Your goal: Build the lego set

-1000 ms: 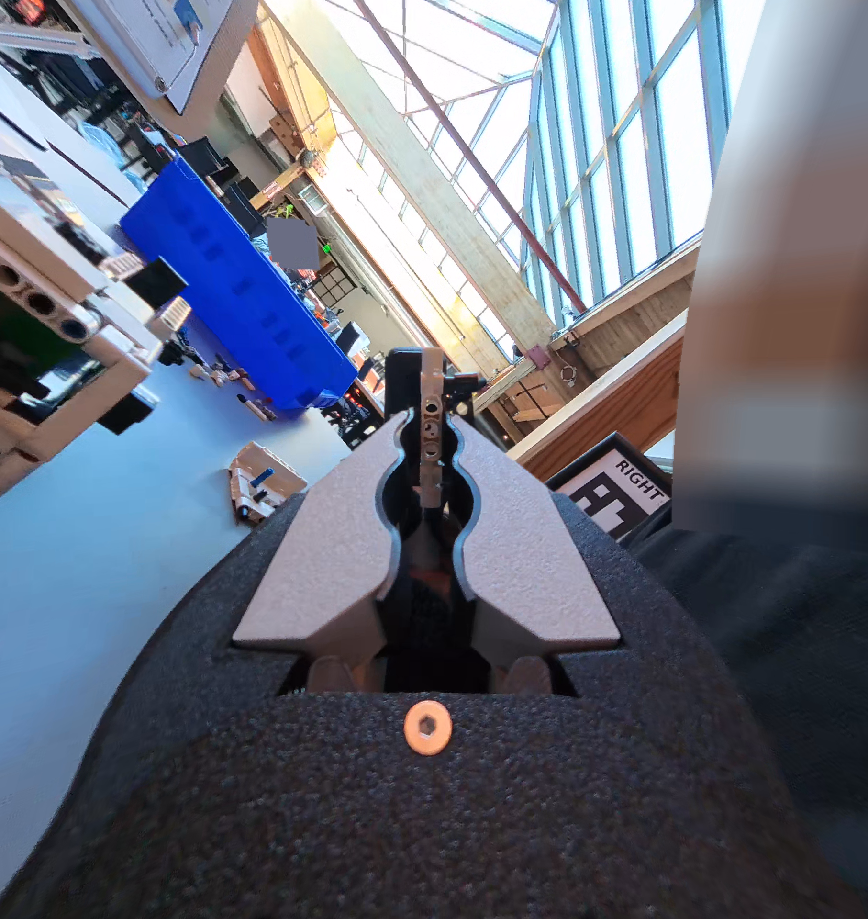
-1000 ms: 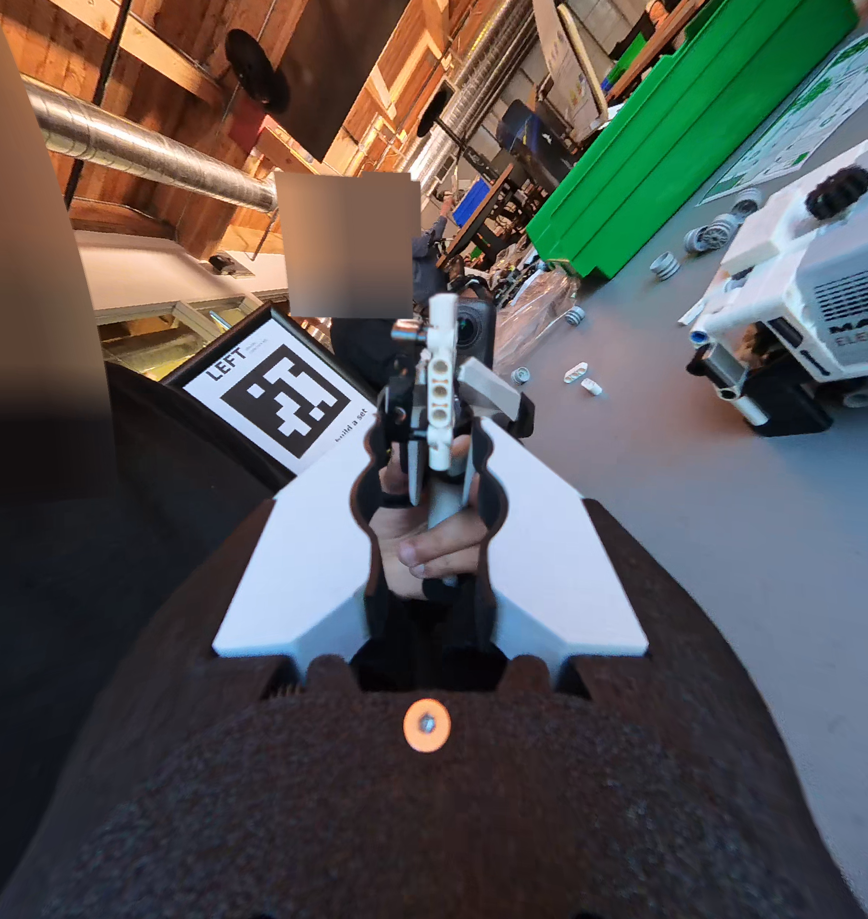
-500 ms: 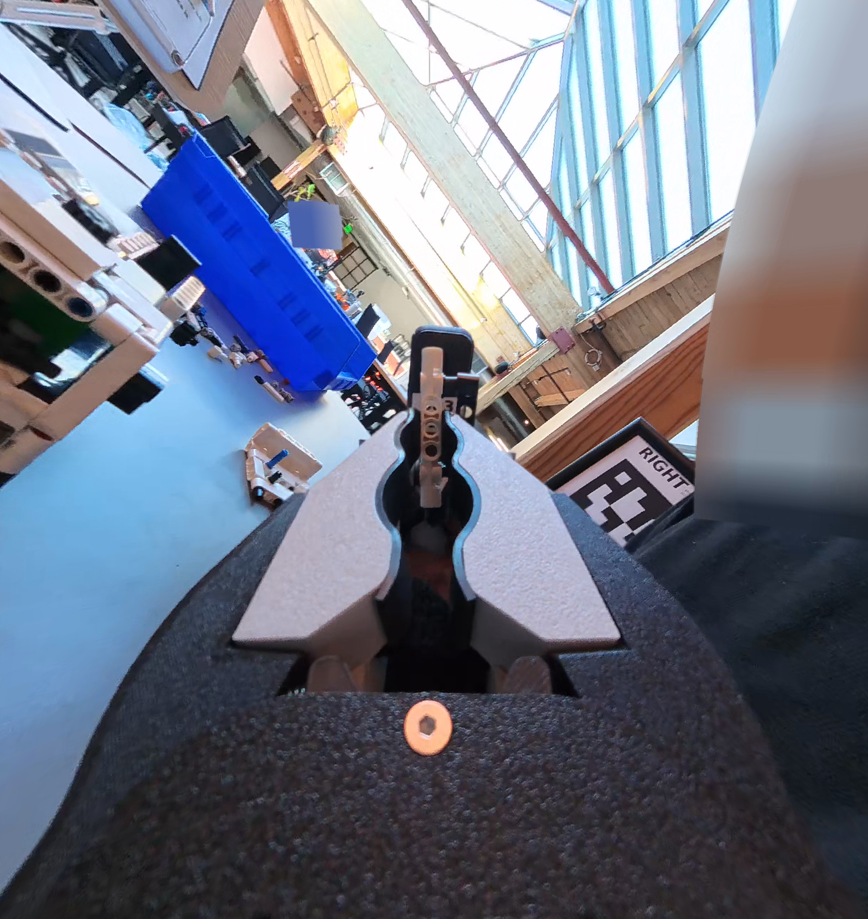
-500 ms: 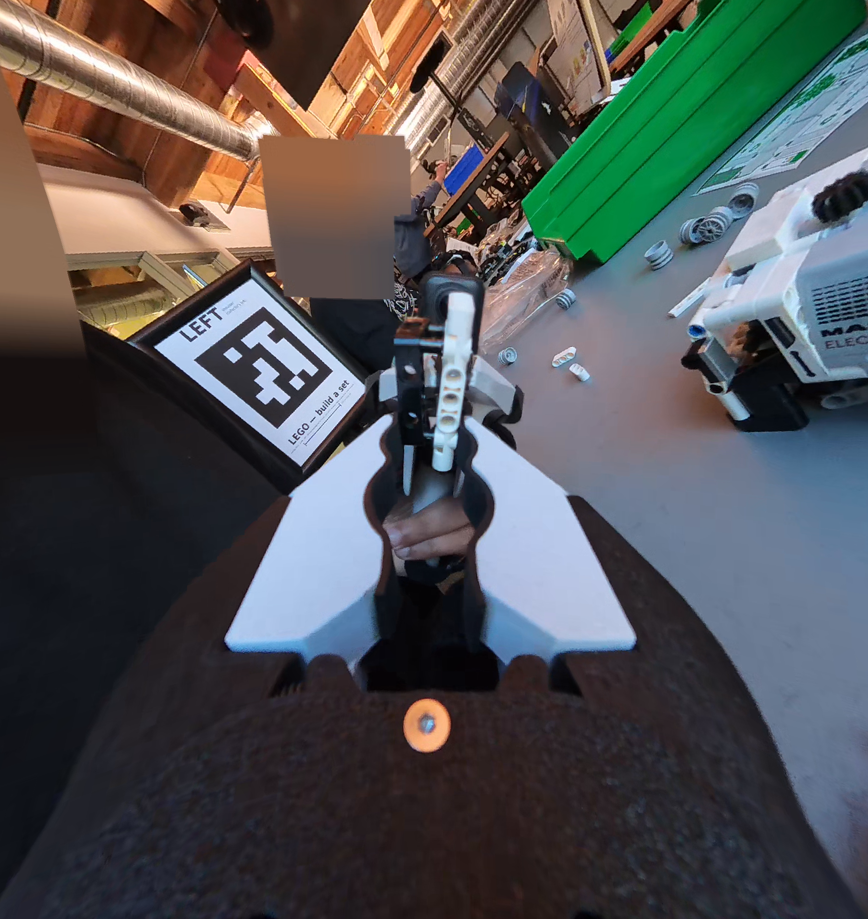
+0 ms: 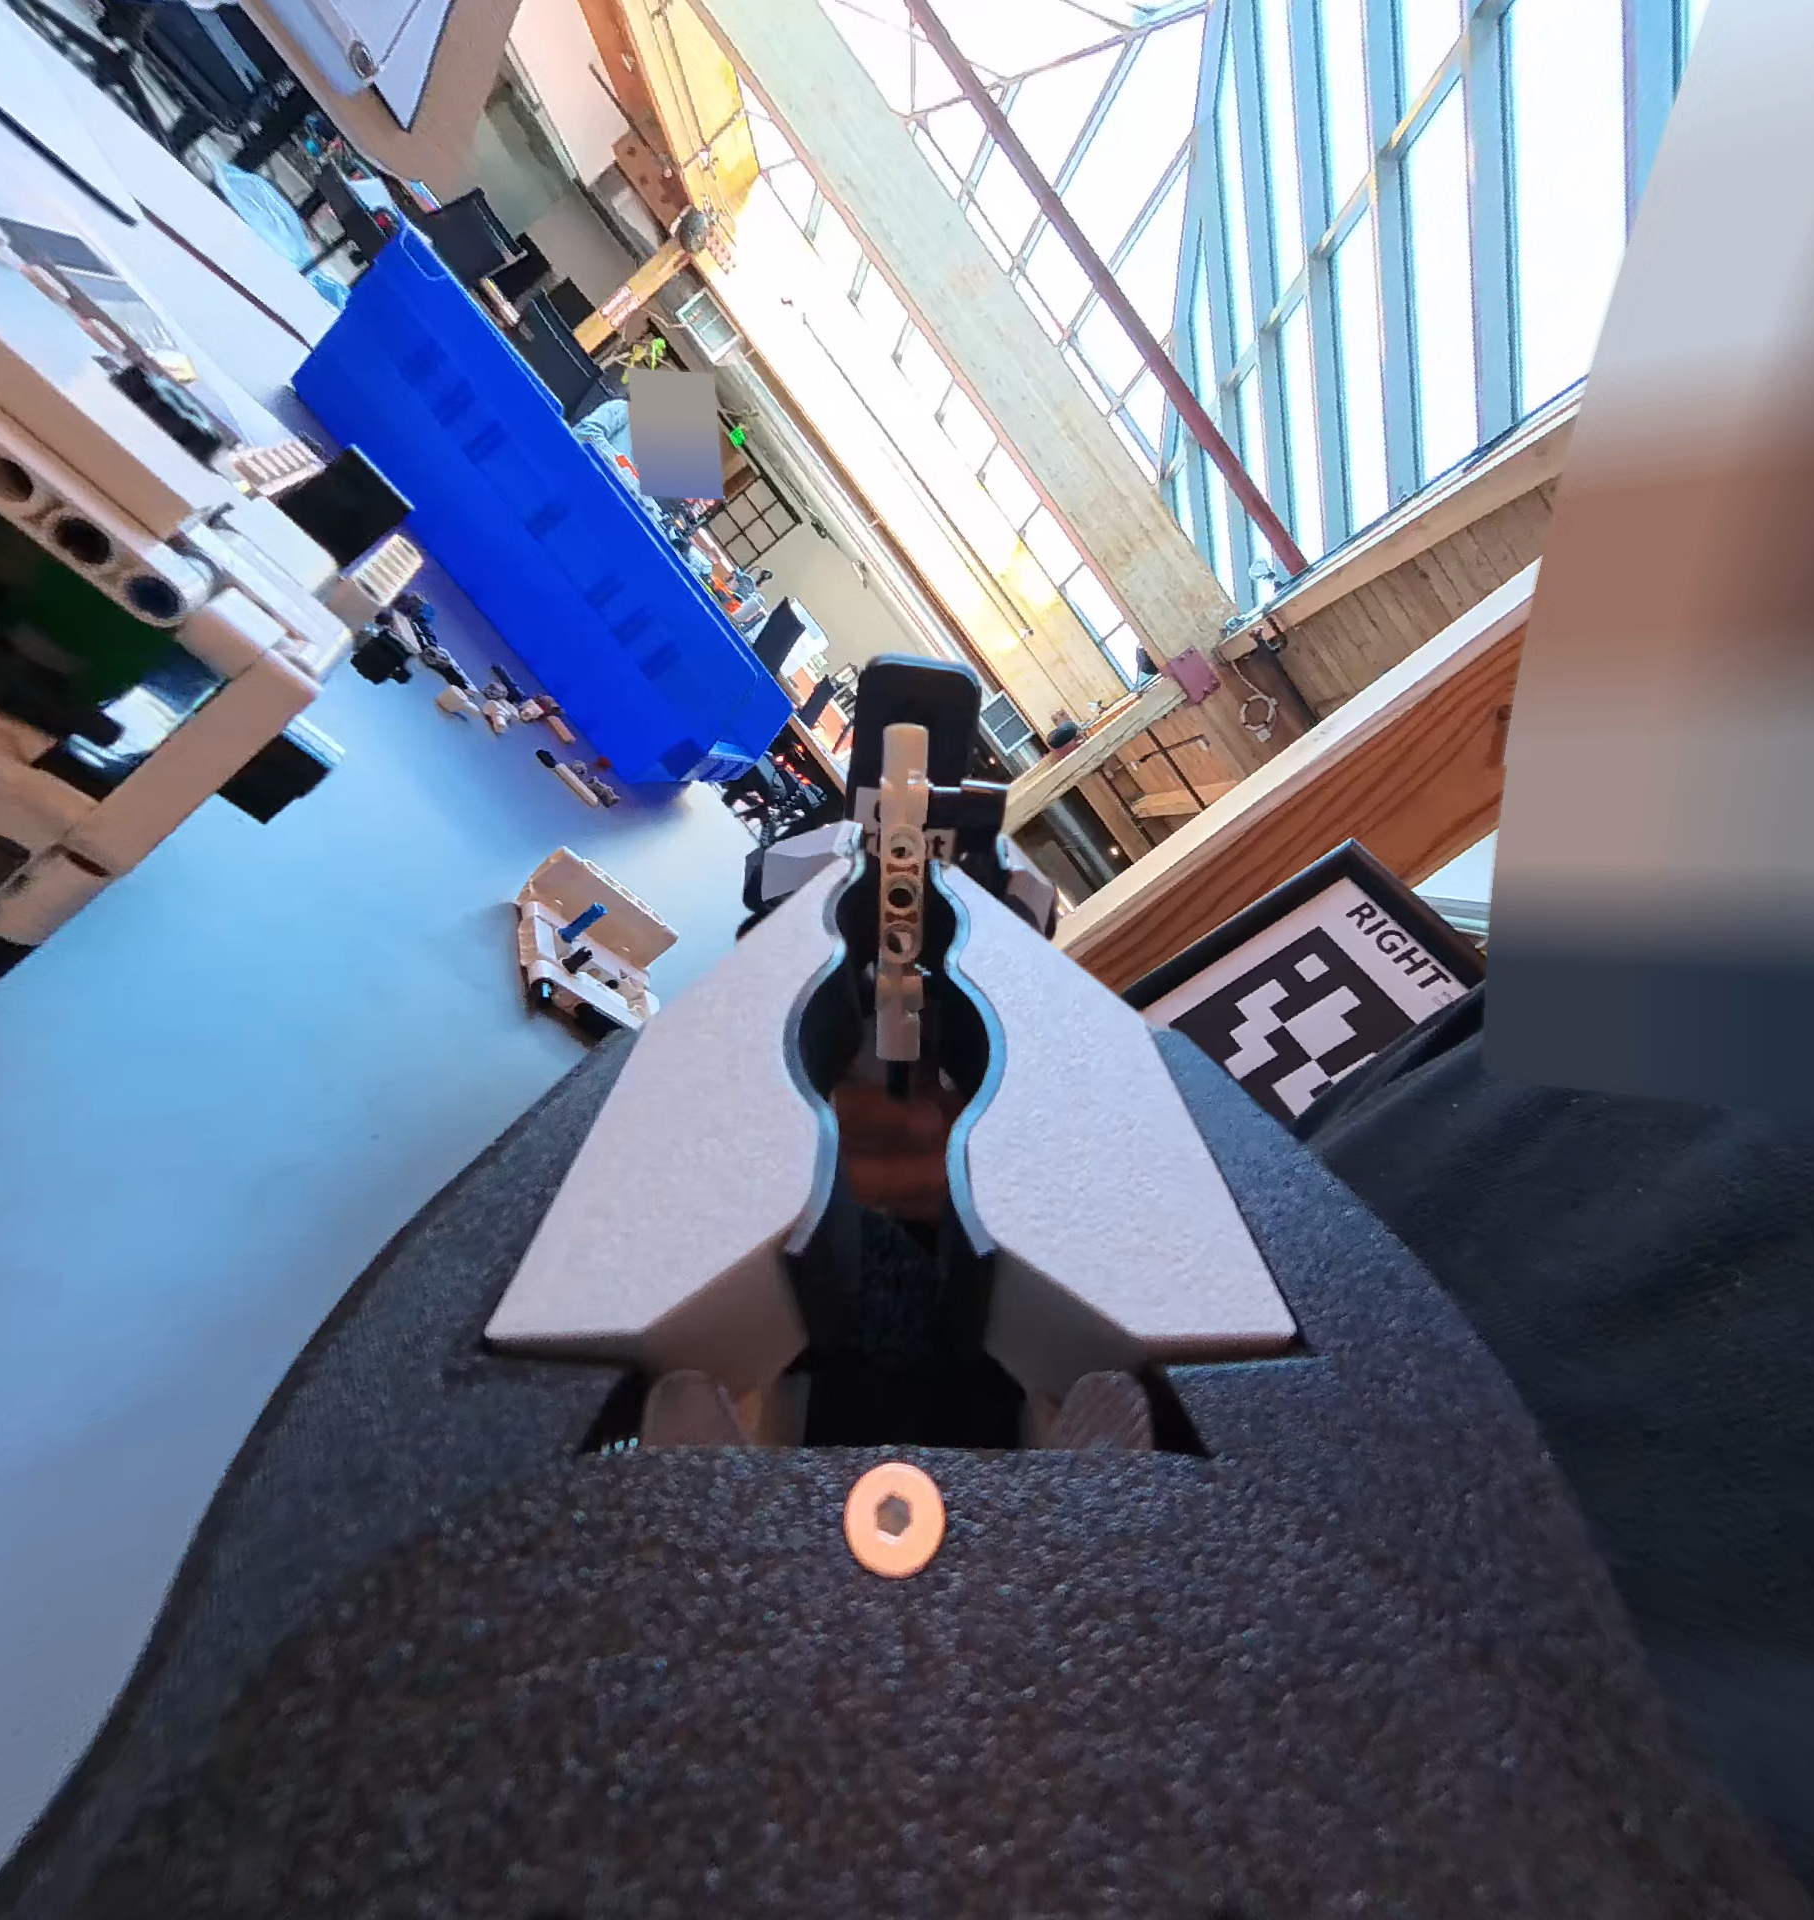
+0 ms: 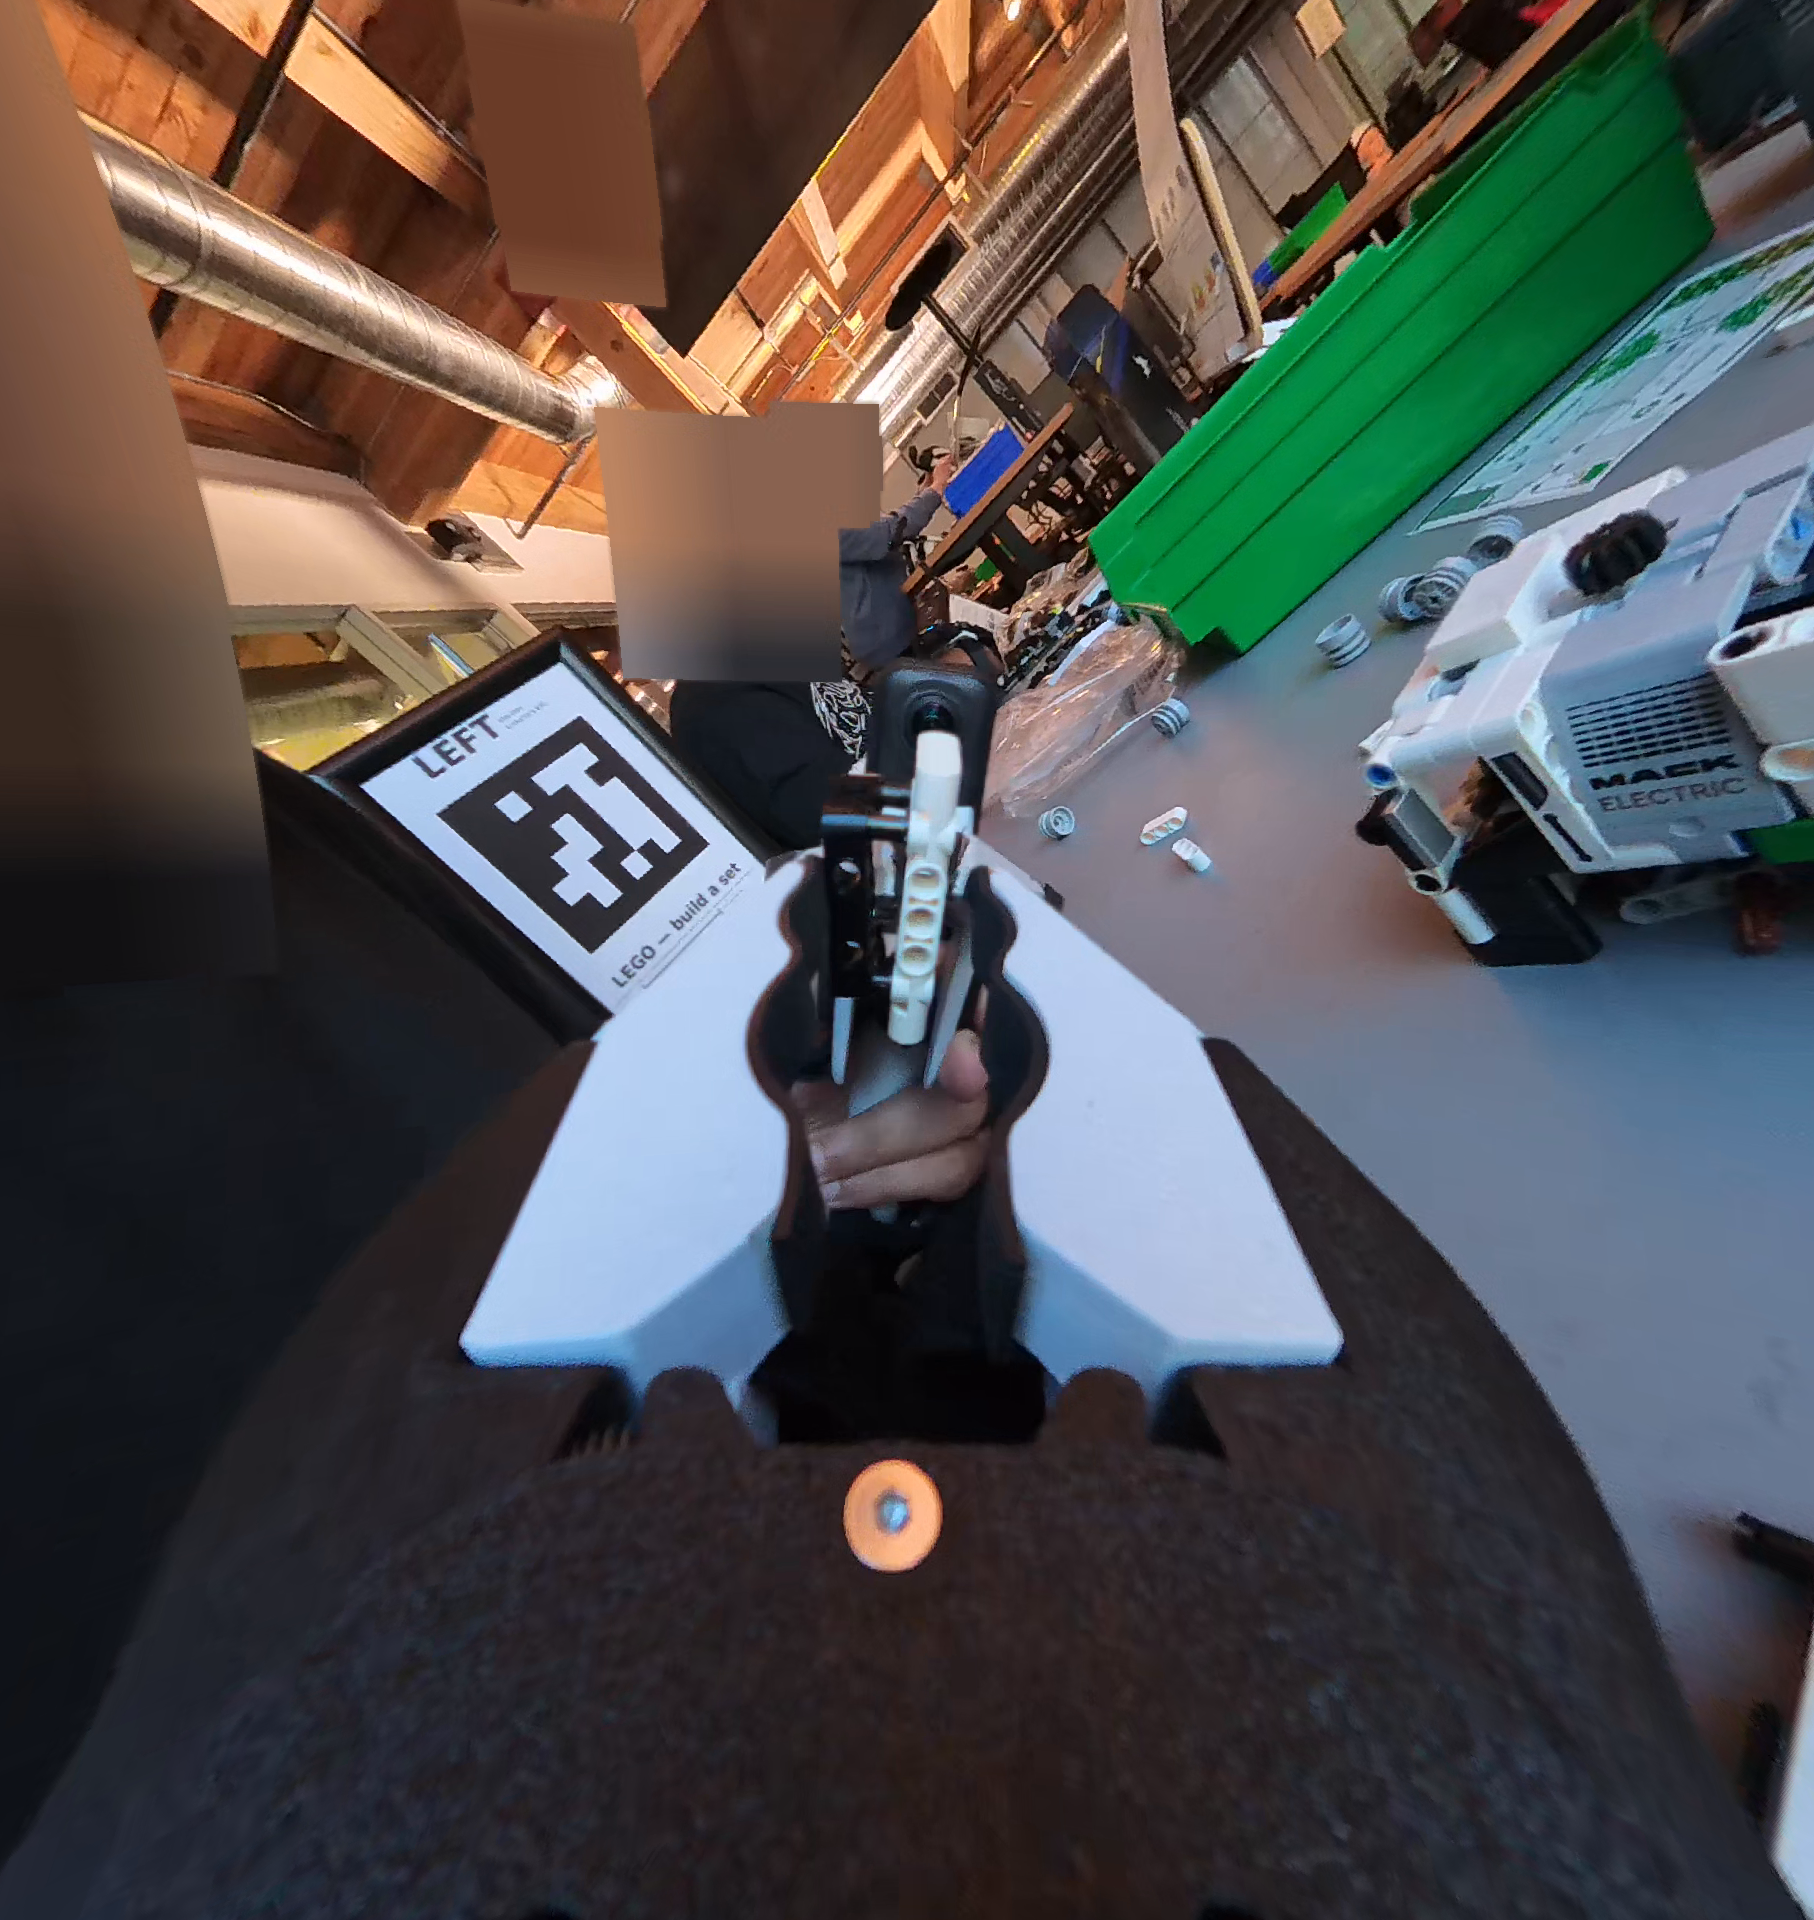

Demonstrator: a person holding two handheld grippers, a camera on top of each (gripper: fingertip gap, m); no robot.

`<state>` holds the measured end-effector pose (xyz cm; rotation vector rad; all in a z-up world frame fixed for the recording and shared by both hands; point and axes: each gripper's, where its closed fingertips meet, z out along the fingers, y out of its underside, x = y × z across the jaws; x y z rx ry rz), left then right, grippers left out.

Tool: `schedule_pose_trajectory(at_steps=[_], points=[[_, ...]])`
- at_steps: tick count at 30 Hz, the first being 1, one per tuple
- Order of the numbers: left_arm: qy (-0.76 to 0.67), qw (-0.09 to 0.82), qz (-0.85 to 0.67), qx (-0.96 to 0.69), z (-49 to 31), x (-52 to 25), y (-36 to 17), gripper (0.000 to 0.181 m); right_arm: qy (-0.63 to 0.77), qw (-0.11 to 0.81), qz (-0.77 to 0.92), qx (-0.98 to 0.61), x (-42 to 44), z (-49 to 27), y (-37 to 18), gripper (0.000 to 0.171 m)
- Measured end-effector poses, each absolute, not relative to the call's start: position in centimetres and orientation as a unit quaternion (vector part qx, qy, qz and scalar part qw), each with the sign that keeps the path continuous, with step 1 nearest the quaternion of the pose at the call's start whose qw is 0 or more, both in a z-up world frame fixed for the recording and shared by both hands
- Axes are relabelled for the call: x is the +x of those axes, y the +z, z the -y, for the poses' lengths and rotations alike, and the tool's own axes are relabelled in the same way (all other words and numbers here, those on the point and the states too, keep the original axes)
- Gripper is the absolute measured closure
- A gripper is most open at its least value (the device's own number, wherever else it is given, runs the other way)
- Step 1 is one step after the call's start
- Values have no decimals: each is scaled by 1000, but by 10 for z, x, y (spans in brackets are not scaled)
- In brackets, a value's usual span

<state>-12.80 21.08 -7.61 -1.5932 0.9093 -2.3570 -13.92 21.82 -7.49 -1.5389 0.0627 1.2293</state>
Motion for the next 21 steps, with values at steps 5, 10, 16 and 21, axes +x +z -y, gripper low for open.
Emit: schedule_pose_trajectory(at_steps=[5, 10, 16, 21], points=[[-791, 81, -290, -532, -209, -128, -73, 175, 526, 562, -37, -637, -138, -216, -73, 149], [-781, 103, -311, -531, -211, -127, -69, 175, 519, 578, -42, -628, -136, -217, -68, 148], [-792, 94, -311, -517, -208, -124, -64, 175, 517, 565, 6, -643, -149, -218, -74, 140], [-785, 96, -321, -521, -205, -126, -71, 173, 515, 547, 22, -660, -153, -213, -80, 142]])
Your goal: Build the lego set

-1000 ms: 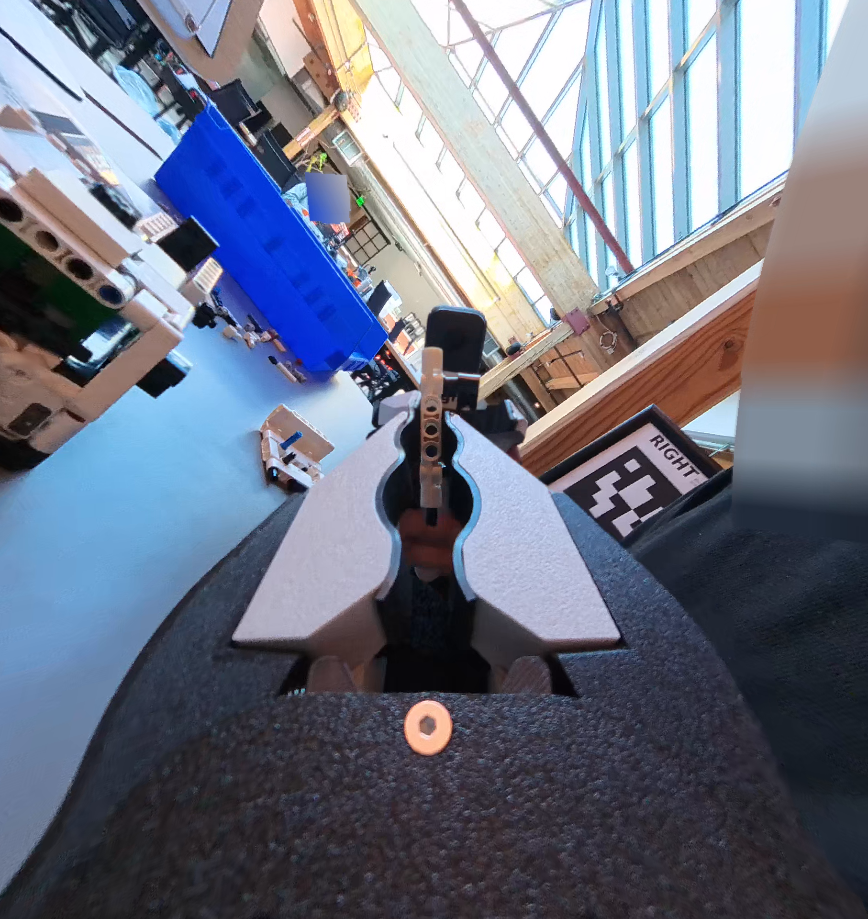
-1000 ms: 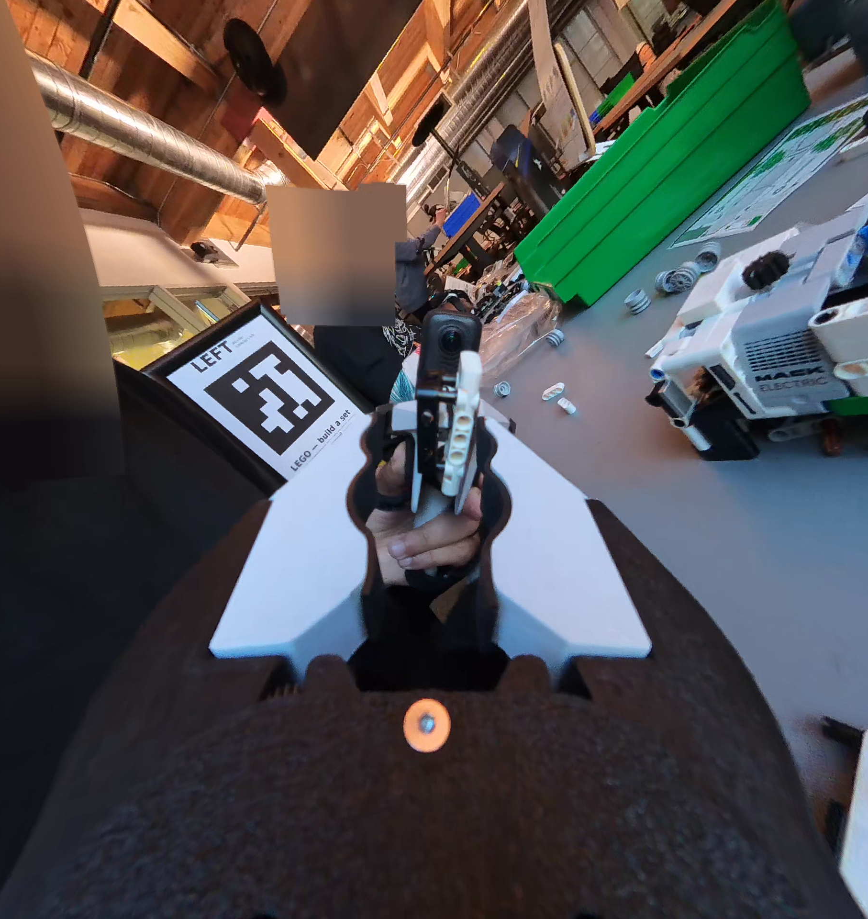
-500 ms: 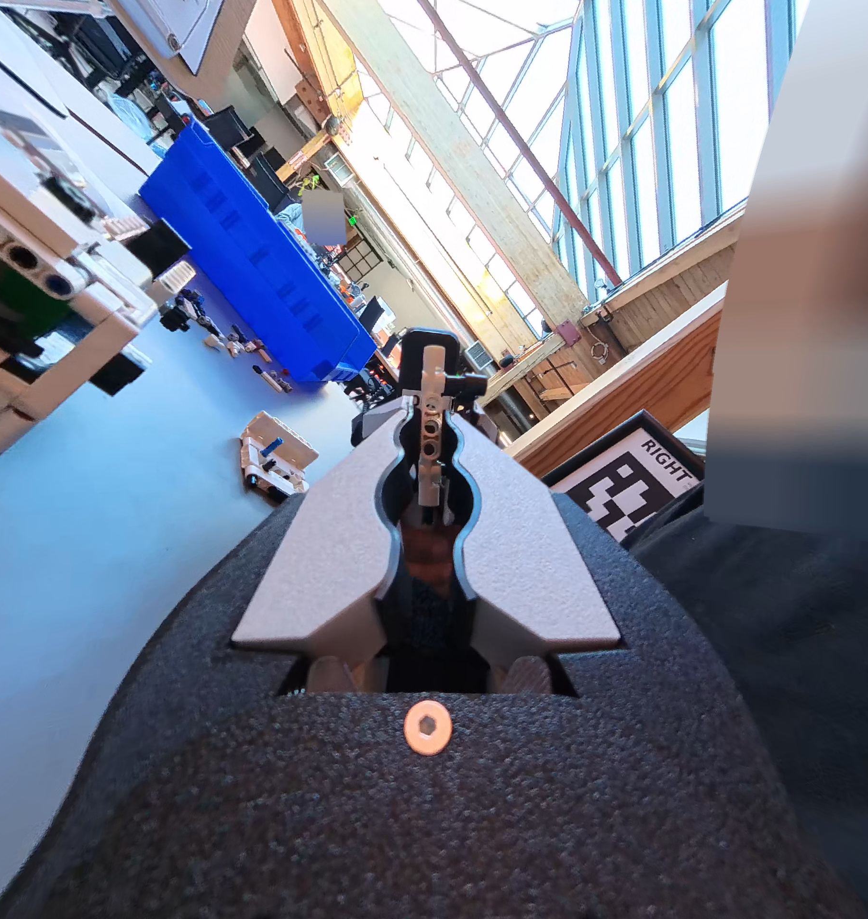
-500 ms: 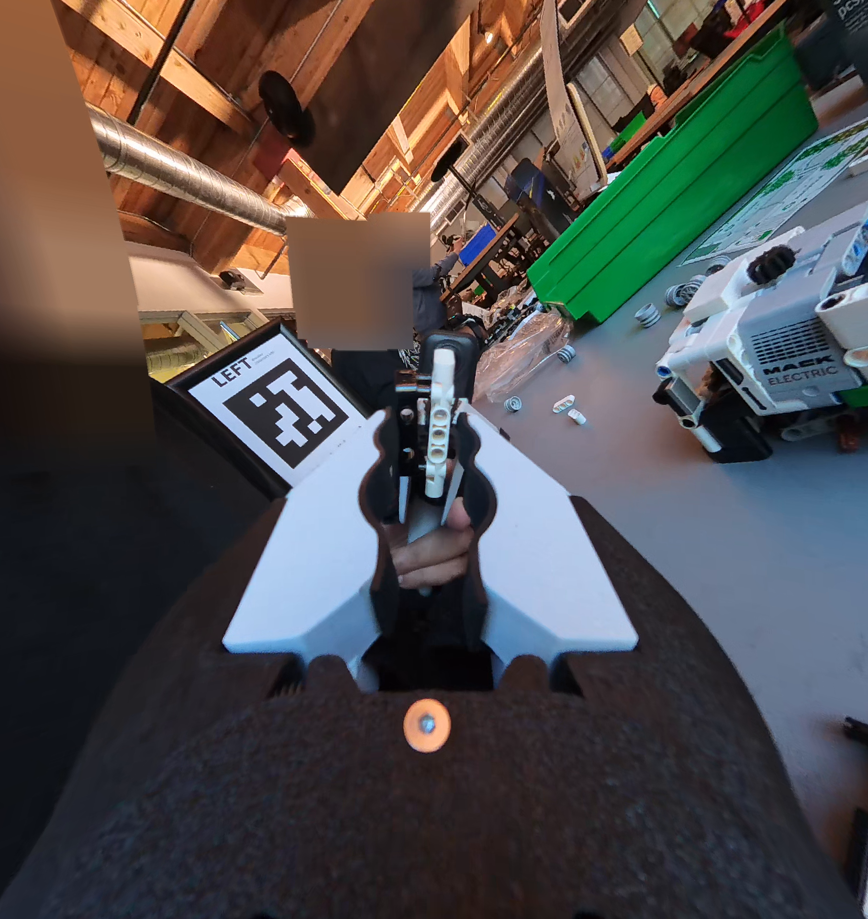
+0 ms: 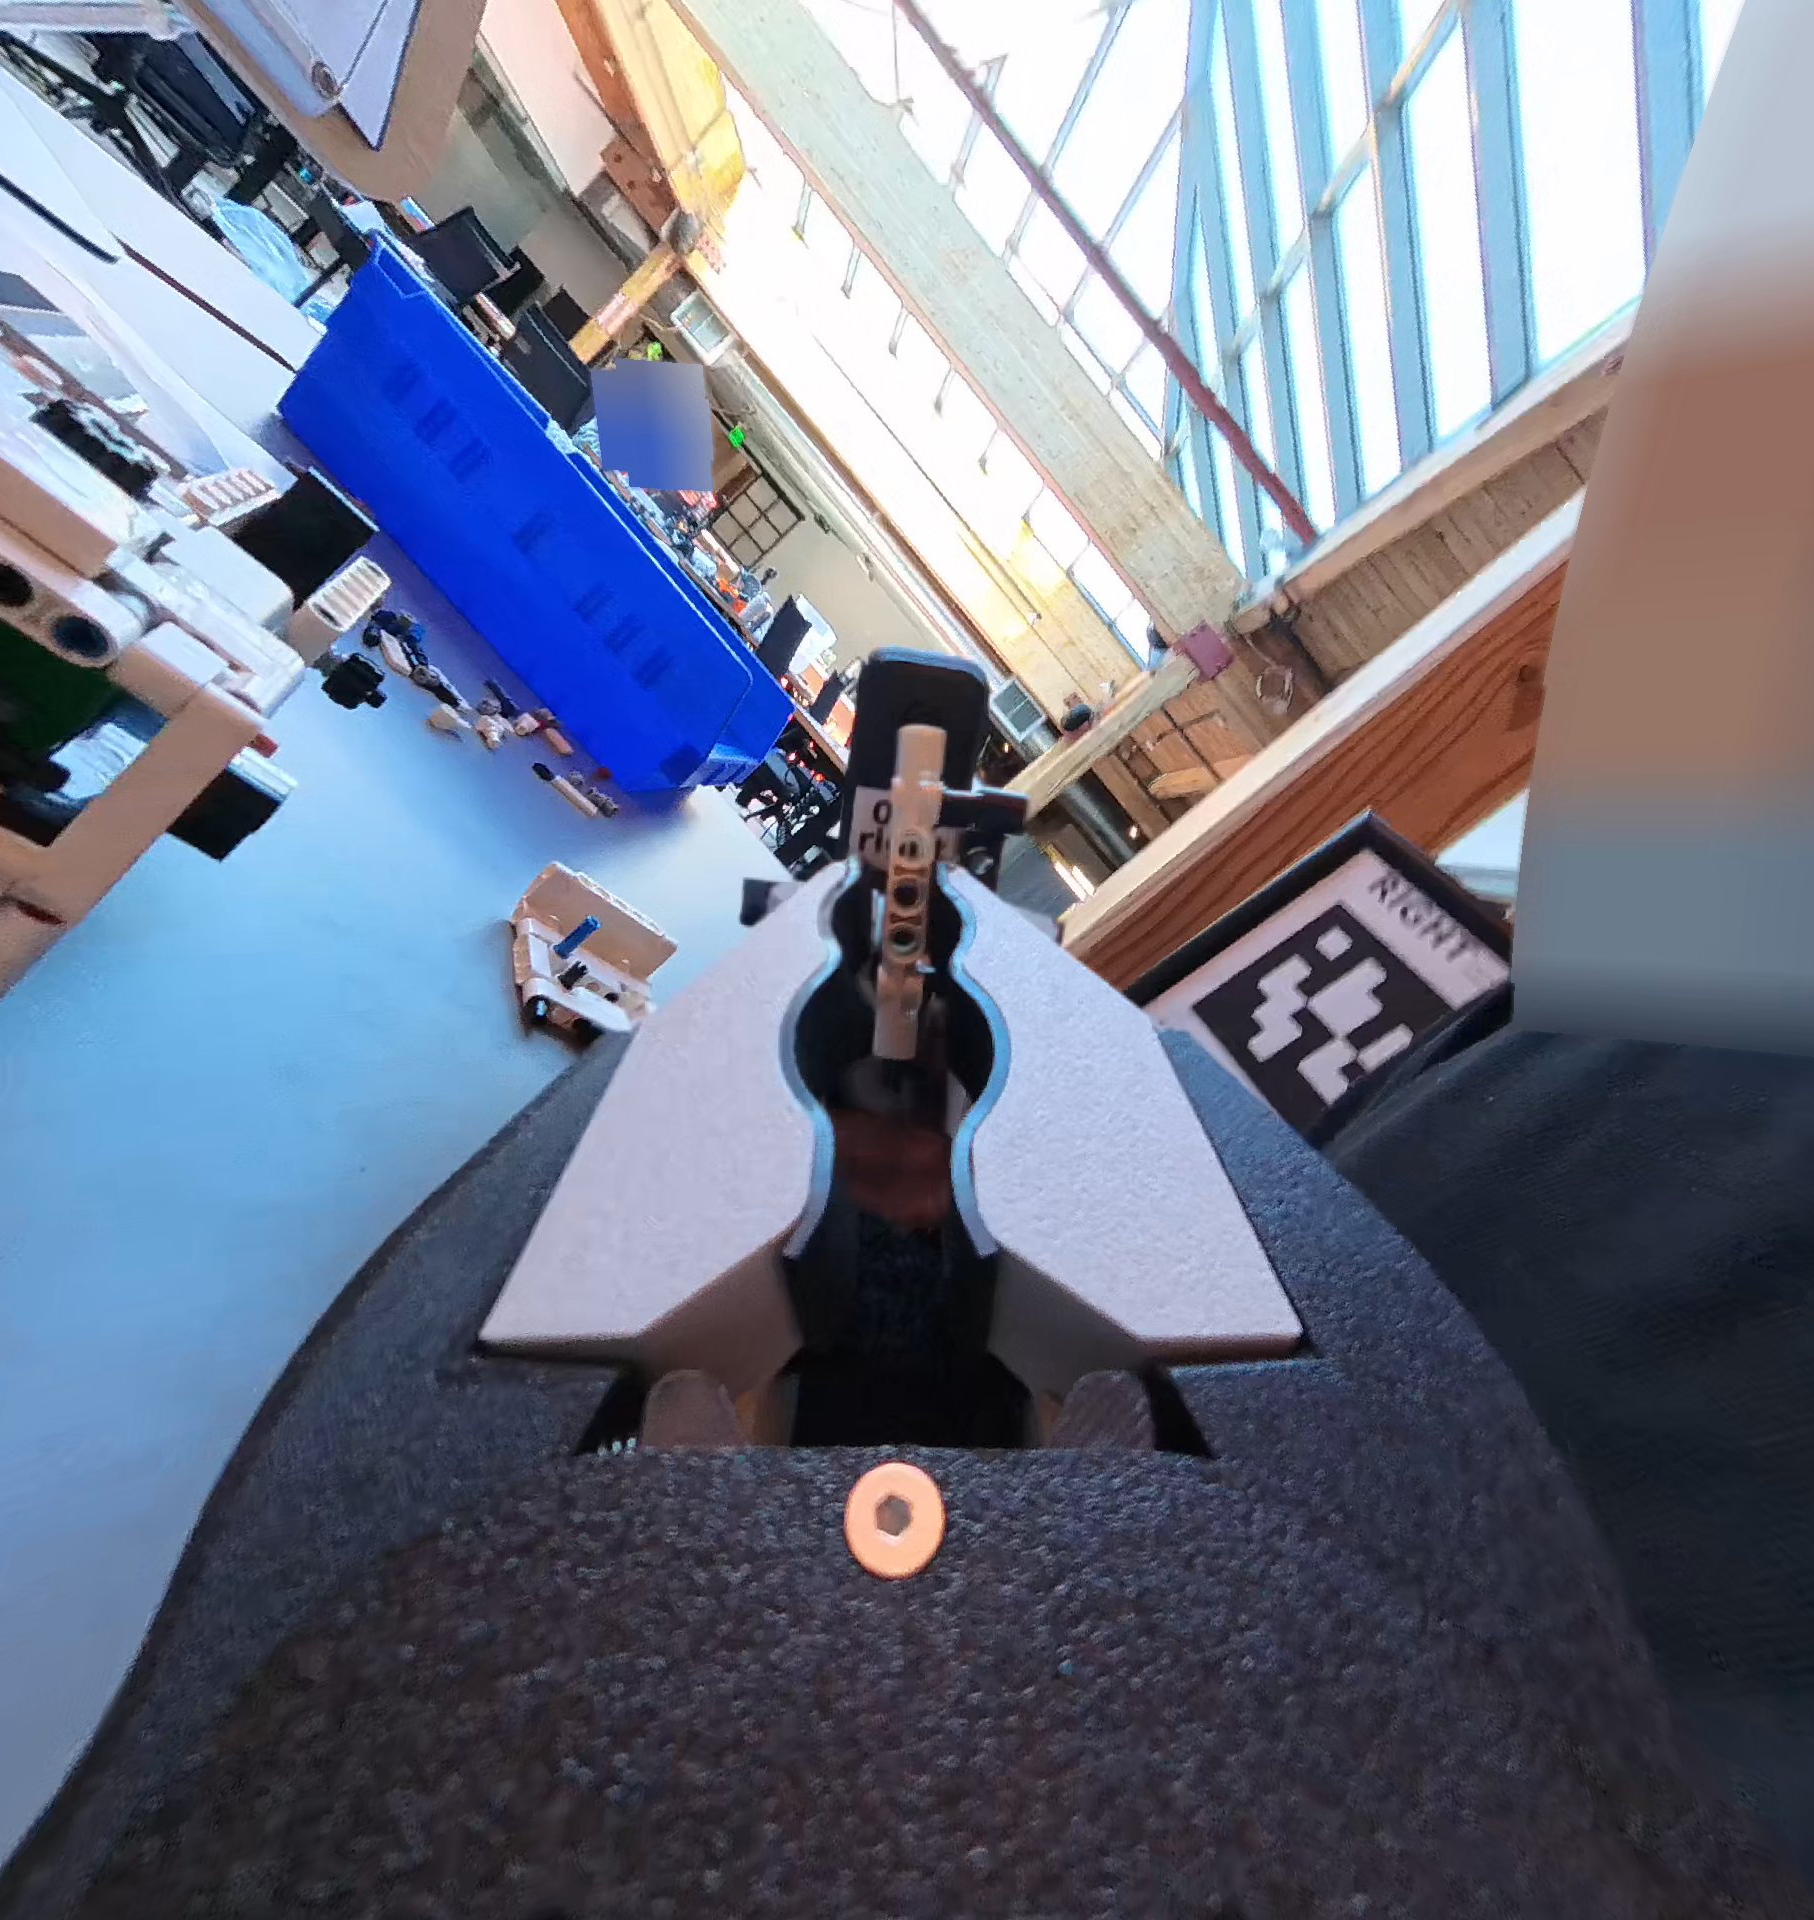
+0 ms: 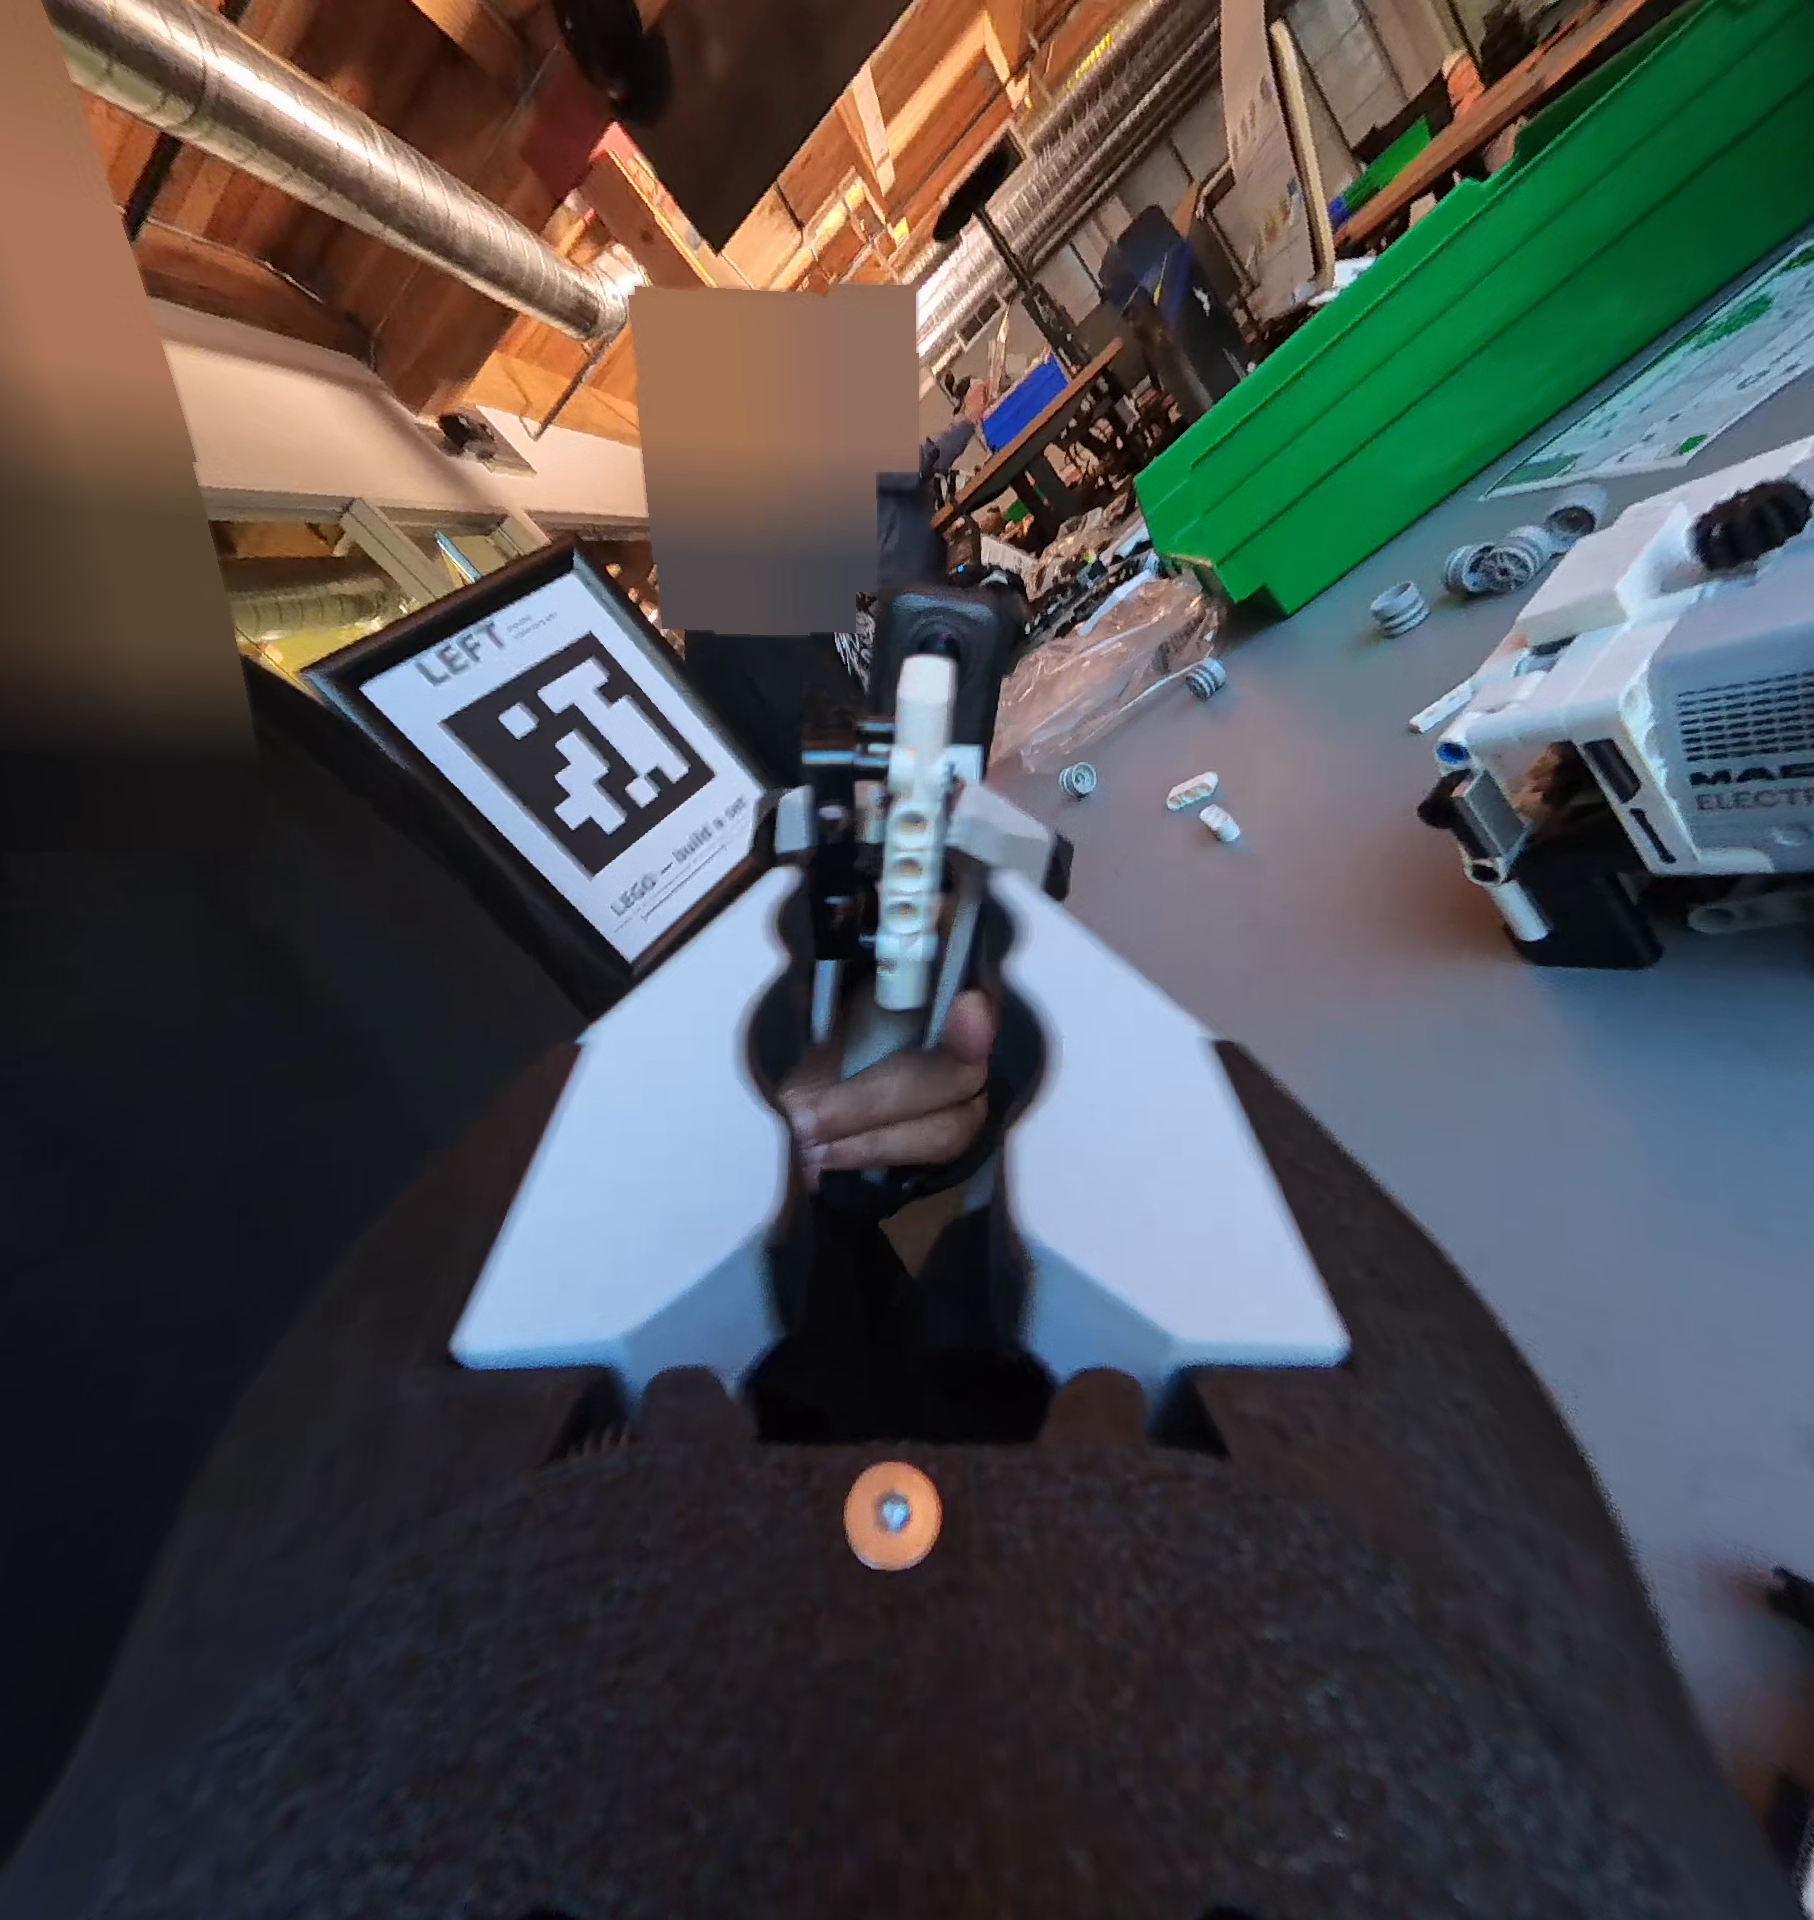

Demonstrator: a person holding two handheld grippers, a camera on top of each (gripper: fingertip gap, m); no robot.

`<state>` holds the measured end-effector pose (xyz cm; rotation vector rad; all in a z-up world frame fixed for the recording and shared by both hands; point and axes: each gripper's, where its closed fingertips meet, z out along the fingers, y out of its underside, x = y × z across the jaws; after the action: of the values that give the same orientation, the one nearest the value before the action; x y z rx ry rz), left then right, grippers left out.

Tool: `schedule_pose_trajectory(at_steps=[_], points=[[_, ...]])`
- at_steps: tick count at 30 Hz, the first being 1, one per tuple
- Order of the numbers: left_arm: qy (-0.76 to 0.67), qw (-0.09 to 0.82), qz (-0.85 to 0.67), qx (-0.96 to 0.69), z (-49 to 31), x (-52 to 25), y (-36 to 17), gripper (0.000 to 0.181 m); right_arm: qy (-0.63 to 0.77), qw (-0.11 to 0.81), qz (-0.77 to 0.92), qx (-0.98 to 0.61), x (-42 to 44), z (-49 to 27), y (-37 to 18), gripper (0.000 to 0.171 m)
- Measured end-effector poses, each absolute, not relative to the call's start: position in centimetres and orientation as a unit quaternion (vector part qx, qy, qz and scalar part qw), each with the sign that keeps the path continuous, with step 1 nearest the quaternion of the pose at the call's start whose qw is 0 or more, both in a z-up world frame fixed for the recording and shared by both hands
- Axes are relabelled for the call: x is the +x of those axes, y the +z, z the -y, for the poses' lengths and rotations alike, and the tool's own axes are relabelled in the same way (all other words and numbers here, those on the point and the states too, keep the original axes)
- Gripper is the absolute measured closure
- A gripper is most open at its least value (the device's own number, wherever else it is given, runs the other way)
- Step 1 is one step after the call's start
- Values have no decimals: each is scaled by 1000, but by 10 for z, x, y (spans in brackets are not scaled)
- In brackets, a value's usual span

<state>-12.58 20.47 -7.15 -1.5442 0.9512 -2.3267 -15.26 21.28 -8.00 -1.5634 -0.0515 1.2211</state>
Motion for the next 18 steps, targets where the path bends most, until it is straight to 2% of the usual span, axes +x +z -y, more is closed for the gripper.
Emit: schedule_pose_trajectory(at_steps=[1, 2, 5, 8, 9, 13, 16, 18], points=[[-782, 100, -332, -518, -205, -128, -73, 170, 521, 543, 28, -659, -154, -209, -79, 151], [-780, 103, -341, -515, -205, -130, -74, 160, 516, 545, 23, -661, -152, -209, -79, 151], [-765, 126, -372, -511, -207, -135, -73, 159, 500, 542, 27, -675, -148, -205, -84, 152], [-738, 148, -423, -505, -208, -136, -72, 133, 467, 525, 39, -710, -150, -204, -95, 151], [-725, 151, -450, -499, -207, -136, -73, 130, 444, 514, 55, -732, -152, -203, -101, 151], [-640, 141, -605, -452, -191, -144, -85, 138, 358, 480, 139, -789, -159, -198, -114, 151], [-564, 143, -696, -422, -186, -153, -101, 158, 321, 459, 193, -806, -163, -190, -116, 151], [-544, 139, -724, -401, -183, -156, -104, 158, 297, 443, 225, -815, -164, -185, -119, 151]])
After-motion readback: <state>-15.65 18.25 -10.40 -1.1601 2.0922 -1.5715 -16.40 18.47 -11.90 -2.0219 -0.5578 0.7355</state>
